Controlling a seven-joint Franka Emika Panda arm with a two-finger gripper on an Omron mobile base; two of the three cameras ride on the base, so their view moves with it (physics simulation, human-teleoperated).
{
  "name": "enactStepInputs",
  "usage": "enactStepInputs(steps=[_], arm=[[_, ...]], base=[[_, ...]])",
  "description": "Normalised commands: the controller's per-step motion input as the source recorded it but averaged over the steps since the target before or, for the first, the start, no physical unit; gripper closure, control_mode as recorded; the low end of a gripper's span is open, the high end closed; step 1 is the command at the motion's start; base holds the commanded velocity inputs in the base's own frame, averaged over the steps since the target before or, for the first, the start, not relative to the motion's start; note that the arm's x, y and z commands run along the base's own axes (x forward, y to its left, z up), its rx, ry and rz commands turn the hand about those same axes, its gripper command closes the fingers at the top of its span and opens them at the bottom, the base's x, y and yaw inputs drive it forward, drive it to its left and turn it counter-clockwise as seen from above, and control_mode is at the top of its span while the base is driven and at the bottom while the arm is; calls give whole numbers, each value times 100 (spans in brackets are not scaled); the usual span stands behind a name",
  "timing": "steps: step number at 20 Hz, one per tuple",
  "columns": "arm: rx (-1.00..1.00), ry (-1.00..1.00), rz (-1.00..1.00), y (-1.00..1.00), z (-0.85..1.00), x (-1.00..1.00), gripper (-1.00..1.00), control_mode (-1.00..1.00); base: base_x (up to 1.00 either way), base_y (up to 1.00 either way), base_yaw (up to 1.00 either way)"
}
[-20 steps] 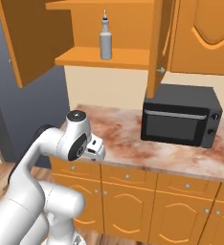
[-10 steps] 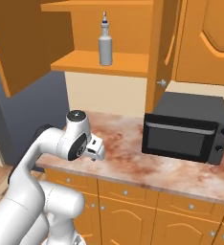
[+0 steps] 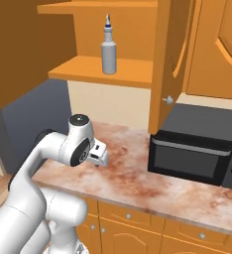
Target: Move the cutting board and knife to the sink. Then move spray from the cabinet to the counter.
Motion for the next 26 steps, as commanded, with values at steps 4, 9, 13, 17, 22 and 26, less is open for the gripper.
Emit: enactStepInputs(steps=[4,9,13,17,22,26], arm=[[0,0,0,0,0,0,-100,100],[0,0,0,0,0,0,-100,100],[0,0,0,0,0,0,-100,100],[0,0,0,0,0,0,-100,100],[0,0,0,0,0,0,-100,100],[0,0,0,0,0,0,-100,100]], base=[[16,-19,8],[11,-9,1],[39,-9,0],[14,-3,0],[0,0,0],[0,0,0]])
